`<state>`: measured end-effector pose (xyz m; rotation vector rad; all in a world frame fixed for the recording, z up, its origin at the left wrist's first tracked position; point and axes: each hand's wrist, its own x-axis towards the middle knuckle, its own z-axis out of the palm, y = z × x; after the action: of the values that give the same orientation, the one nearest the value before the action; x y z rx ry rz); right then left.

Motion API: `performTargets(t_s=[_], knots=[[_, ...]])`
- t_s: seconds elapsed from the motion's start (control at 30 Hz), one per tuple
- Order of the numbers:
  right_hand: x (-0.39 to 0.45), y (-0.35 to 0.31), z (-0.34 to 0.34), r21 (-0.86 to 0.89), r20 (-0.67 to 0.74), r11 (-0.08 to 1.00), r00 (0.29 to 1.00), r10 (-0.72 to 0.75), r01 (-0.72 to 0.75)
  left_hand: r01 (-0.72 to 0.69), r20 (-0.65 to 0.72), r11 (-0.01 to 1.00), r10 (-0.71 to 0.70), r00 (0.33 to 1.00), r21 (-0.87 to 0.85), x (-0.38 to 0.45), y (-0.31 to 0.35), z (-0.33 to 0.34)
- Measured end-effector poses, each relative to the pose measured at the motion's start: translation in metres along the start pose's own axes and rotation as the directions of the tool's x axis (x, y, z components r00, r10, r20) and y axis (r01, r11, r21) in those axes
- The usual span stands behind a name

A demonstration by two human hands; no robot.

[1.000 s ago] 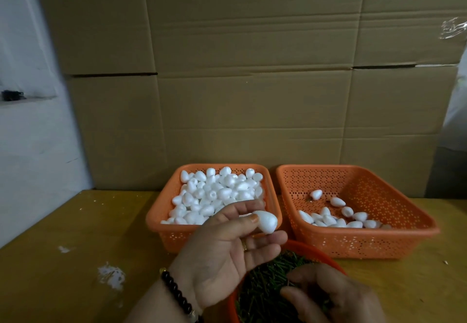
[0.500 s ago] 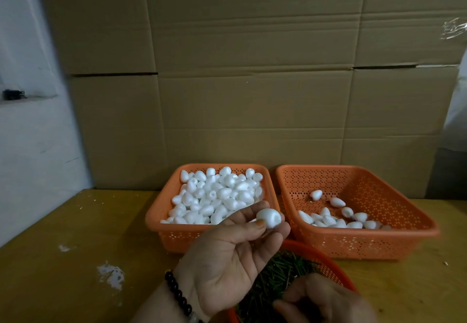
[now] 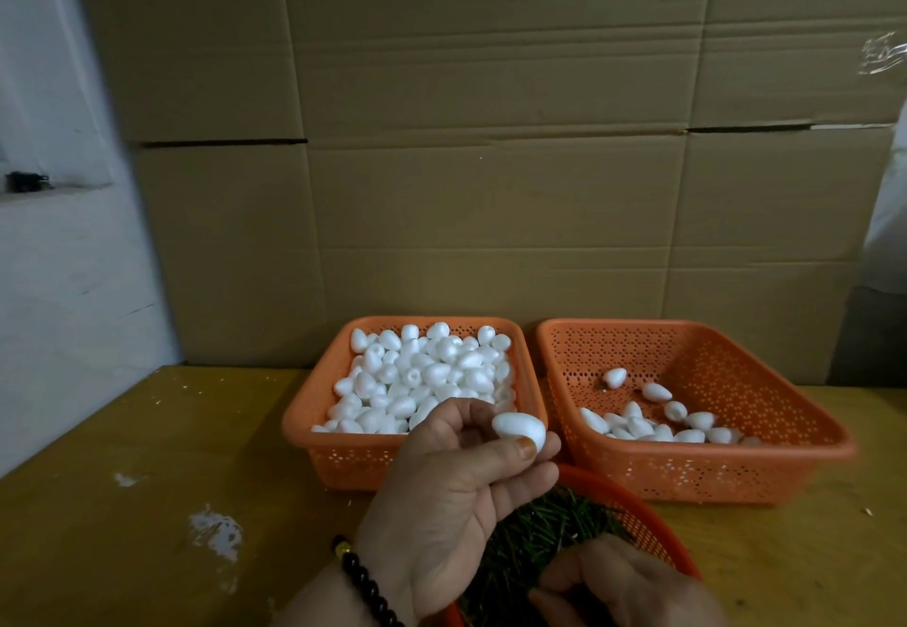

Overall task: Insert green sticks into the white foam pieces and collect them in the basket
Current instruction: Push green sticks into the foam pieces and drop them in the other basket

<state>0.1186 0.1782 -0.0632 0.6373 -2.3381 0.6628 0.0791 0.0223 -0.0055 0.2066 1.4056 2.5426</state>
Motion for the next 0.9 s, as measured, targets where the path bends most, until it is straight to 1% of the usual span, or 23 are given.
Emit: performTargets(t_s=[0.2, 0.37, 0.67, 0.9], knots=[[0.001, -0.001, -0.002, -0.025, 0.012, 1.0, 1.0, 0.008, -0.008, -0.053, -0.009, 0.998, 0.053, 0.999, -0.026, 0.002, -0.002, 0.0], [0.0, -0.002, 0.001, -0.034, -0.031, 0.999, 0.999, 0.028, -0.029, -0.082, -0.007, 0.996, 0.082, 0.997, 0.019, 0.003, -0.005, 0.0], [-0.001, -0.001, 0.002, -0.039, -0.03, 0.999, 0.999, 0.029, -0.03, -0.146, 0.022, 0.978, 0.144, 0.989, 0.146, 0.001, -0.009, 0.002], [-0.003, 0.002, 0.004, -0.038, -0.045, 0.999, 0.999, 0.014, -0.015, -0.227, 0.04, 0.928, 0.225, 0.974, 0.296, 0.002, -0.013, 0.0]])
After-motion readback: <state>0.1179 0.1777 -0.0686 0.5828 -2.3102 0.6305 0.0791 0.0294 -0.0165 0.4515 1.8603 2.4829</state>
